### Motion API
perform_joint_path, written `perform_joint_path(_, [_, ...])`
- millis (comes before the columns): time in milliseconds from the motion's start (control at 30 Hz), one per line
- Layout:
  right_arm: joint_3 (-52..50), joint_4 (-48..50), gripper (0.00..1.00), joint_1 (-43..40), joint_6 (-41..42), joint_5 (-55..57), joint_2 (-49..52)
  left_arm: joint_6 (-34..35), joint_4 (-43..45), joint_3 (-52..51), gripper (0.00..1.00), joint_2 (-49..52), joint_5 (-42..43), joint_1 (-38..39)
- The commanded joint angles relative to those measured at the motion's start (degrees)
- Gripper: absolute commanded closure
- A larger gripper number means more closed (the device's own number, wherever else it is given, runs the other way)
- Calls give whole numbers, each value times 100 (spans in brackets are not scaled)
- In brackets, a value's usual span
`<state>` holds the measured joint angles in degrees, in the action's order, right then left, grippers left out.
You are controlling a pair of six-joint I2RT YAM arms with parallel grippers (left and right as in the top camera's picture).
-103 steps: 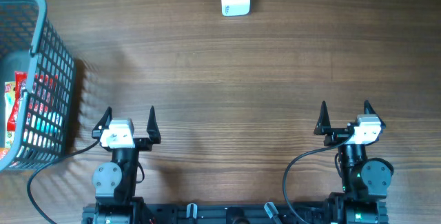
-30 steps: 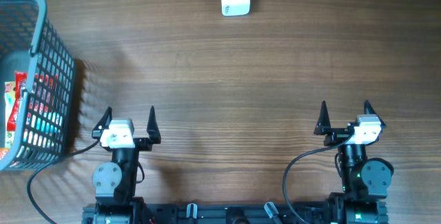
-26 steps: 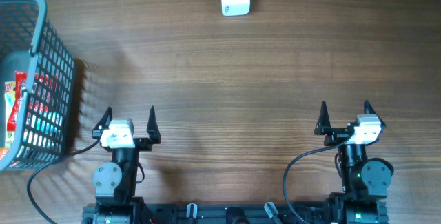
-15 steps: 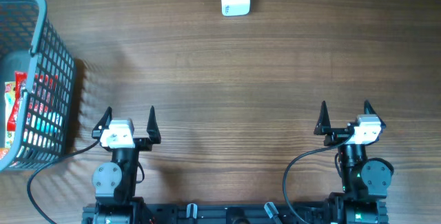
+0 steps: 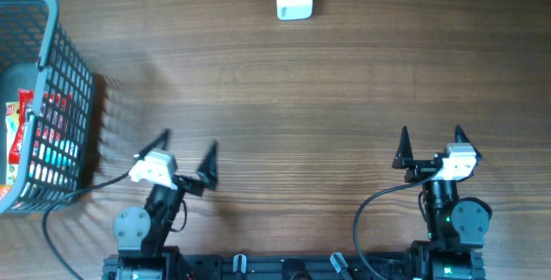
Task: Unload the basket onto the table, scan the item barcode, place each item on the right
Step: 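Reach the left gripper into the grey basket and grasp the red snack bag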
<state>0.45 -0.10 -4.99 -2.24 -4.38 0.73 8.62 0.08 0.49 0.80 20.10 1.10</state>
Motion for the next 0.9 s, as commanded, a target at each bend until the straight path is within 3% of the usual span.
perform_joint_path(0, [-15, 11, 0, -28, 76, 96, -31, 1005, 525, -17, 0, -48, 2090, -11])
perform_joint_path(100, [-15, 13, 0, -28, 76, 96, -31, 1163, 2041, 0, 0, -48, 2839, -11])
perform_joint_path(167, [-15, 11, 0, -28, 76, 98, -31, 1305, 2319, 219, 0, -46, 2828, -11])
perform_joint_path(233, [-15, 13, 0, -28, 79, 98, -31, 1121, 1816, 852, 0, 90, 2638, -63])
perform_joint_path(333, [-15, 13, 0, -28, 74, 96, -31, 579, -208, 2688, 0, 979, 2197, -275])
perform_joint_path(400, [-15, 13, 0, -22, 76, 98, -31, 337, -1169, 3969, 0, 1792, 2520, -326])
perform_joint_path(433, [-15, 11, 0, 0, 76, 98, -31, 378, -1176, 4623, 0, 2210, 2942, -326])
perform_joint_path(533, [-15, 11, 0, 22, 76, 96, -31, 376, -472, 5530, 0, 2717, 2962, -326])
perform_joint_path(600, [-15, 11, 0, 22, 74, 96, -31, 363, -761, 6293, 0, 3075, 1871, -328])
perform_joint_path(667, [-15, 11, 0, 22, 76, 98, -31, -256, -1917, 7379, 0, 3663, 820, -326])
perform_joint_path(700, [-15, 11, 0, 22, 76, 96, -31, -627, -3032, 8330, 0, 4251, 192, -326])
perform_joint_path(733, [-15, 13, 0, 22, 76, 96, -31, -1145, -4865, 10102, 0, 5501, -1237, -326])
perform_joint_path(767, [-15, 13, 0, 22, 76, 98, -31, -1360, -5659, 11060, 0, 6183, -2144, -326])
perform_joint_path(833, [-15, 11, 0, 22, 79, 96, -31, -1088, -6975, 13547, 0, 8157, -4046, -365])
perform_joint_path(867, [-15, 11, 0, 22, 76, 96, -31, -542, -6861, 13901, 0, 8557, -3971, -599])
